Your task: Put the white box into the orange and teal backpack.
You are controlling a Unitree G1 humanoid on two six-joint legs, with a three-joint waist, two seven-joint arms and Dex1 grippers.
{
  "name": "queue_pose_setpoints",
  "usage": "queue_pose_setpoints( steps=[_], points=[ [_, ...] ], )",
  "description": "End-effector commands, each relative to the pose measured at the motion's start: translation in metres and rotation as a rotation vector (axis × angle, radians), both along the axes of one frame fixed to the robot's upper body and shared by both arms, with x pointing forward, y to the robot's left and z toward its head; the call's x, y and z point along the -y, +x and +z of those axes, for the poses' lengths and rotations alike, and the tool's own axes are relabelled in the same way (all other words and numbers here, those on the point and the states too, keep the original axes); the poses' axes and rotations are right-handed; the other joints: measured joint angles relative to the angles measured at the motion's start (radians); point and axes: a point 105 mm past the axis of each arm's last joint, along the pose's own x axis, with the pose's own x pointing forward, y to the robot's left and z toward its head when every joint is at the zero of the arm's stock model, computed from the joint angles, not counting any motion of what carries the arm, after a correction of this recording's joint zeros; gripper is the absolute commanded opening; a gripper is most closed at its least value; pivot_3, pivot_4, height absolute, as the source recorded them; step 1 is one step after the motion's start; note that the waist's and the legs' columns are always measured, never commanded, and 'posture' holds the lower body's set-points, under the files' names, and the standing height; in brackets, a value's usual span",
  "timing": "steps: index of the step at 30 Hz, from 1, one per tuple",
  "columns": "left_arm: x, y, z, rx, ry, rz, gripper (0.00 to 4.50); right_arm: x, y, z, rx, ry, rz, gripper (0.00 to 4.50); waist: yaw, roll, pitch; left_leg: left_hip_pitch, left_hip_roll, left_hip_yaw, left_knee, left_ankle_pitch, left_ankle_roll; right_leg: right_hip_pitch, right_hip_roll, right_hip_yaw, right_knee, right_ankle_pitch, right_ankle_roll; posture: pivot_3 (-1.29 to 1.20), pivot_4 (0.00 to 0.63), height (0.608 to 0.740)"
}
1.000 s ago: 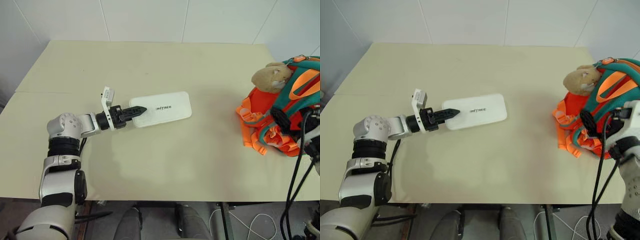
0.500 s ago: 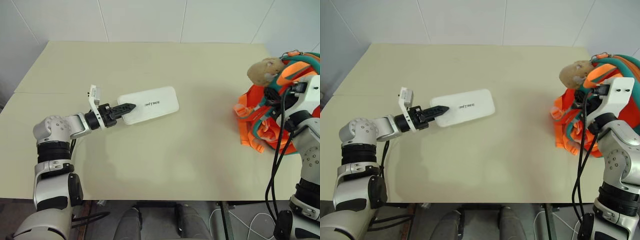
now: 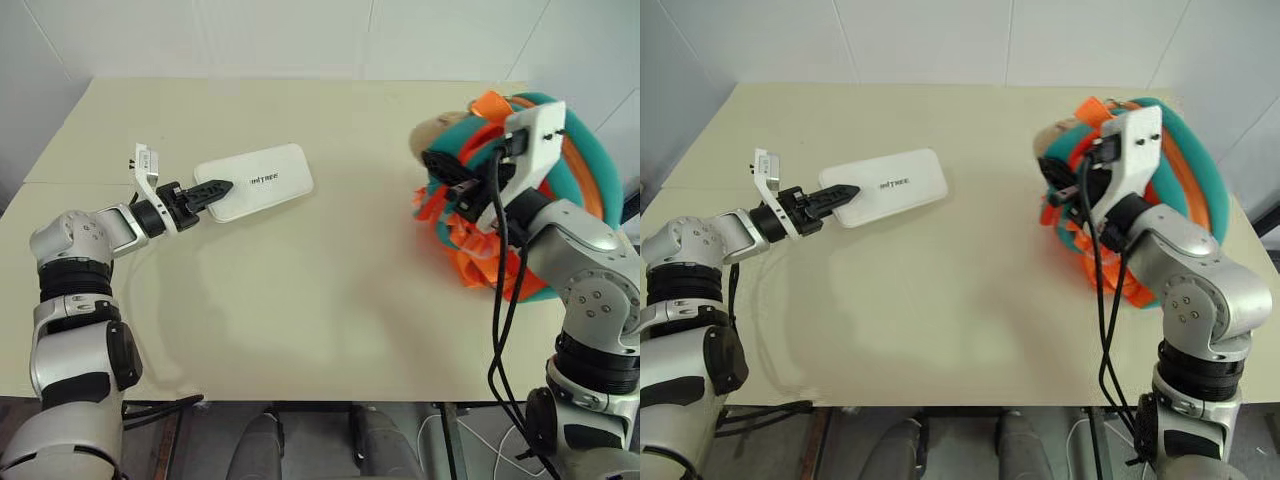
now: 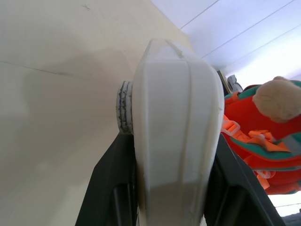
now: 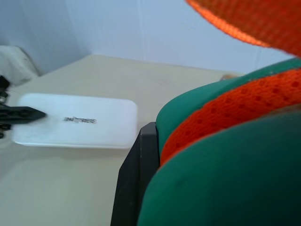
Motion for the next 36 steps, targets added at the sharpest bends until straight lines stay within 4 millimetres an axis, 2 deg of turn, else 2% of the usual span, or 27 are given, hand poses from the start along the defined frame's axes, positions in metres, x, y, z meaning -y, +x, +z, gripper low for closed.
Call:
queue_pose_setpoints(
  steps=[1, 3, 7, 14, 19, 22, 25, 29, 36],
  points=[
    [-0.009, 0.002, 0.026, 0.099, 0.022, 0.017, 1.27, -0.031, -0.027, 0.028, 0.115, 0.007, 0.177, 0.0, -0.001, 0.0, 0.0, 0.0, 0.0, 0.0, 0.0, 0.0, 0.0, 0.0, 0.0, 0.0, 0.0, 0.0, 0.0, 0.0, 0.15, 0.74],
    [-0.012, 0.003, 0.028, 0.11, 0.028, 0.02, 1.27, -0.045, -0.038, 0.031, 0.124, -0.009, 0.269, 0.0, -0.001, 0.0, 0.0, 0.0, 0.001, 0.0, 0.0, 0.0, 0.0, -0.001, 0.001, 0.0, 0.001, 0.0, 0.0, 0.0, 0.15, 0.74],
    [-0.016, 0.003, 0.031, 0.129, 0.041, 0.023, 1.27, -0.056, -0.056, 0.027, 0.11, -0.075, 0.403, 0.0, 0.002, 0.0, 0.0, 0.0, 0.002, 0.0, 0.0, 0.0, 0.0, -0.001, 0.002, 0.0, 0.005, -0.001, -0.001, 0.0, 0.15, 0.74],
    [-0.022, 0.001, 0.036, 0.151, 0.067, 0.019, 1.27, -0.063, -0.088, 0.021, 0.088, -0.169, 0.585, 0.0, 0.002, 0.0, 0.0, -0.001, 0.002, 0.0, 0.0, 0.0, 0.0, -0.001, 0.002, 0.0, 0.004, -0.001, -0.001, 0.0, 0.15, 0.74],
    [-0.024, 0.0, 0.041, 0.168, 0.103, 0.002, 1.27, -0.061, -0.106, 0.013, 0.055, -0.237, 0.685, 0.0, 0.001, 0.0, 0.0, -0.001, 0.002, 0.0, 0.001, 0.0, 0.0, -0.001, 0.002, 0.0, 0.003, -0.001, -0.001, 0.0, 0.15, 0.74],
    [-0.025, -0.001, 0.047, 0.182, 0.122, -0.006, 1.27, -0.058, -0.115, 0.015, 0.052, -0.246, 0.743, 0.0, 0.002, -0.001, 0.0, -0.001, 0.002, 0.0, 0.002, 0.0, 0.0, -0.001, 0.002, 0.0, 0.003, -0.001, -0.002, 0.0, 0.15, 0.74],
    [-0.026, -0.003, 0.05, 0.2, 0.151, -0.02, 1.27, -0.055, -0.118, 0.014, 0.046, -0.25, 0.762, 0.0, 0.0, -0.001, 0.0, -0.001, 0.002, 0.0, 0.003, 0.0, 0.0, -0.001, 0.002, 0.0, 0.004, -0.001, -0.002, 0.0, 0.15, 0.74],
    [-0.025, -0.01, 0.061, 0.303, 0.198, -0.071, 1.27, -0.046, -0.113, -0.008, -0.004, -0.341, 0.74, 0.0, 0.003, -0.001, 0.001, -0.001, 0.002, 0.0, 0.003, 0.0, 0.0, -0.001, 0.003, 0.0, 0.004, -0.001, -0.002, 0.0, 0.15, 0.74],
    [-0.024, -0.044, 0.092, 0.612, 0.197, -0.215, 1.27, -0.019, -0.088, -0.037, -0.045, -0.498, 0.617, 0.0, 0.0, -0.002, 0.001, -0.001, 0.002, 0.0, 0.004, 0.0, 0.0, -0.001, 0.003, 0.0, 0.005, -0.001, -0.002, 0.0, 0.15, 0.74]
  ],
)
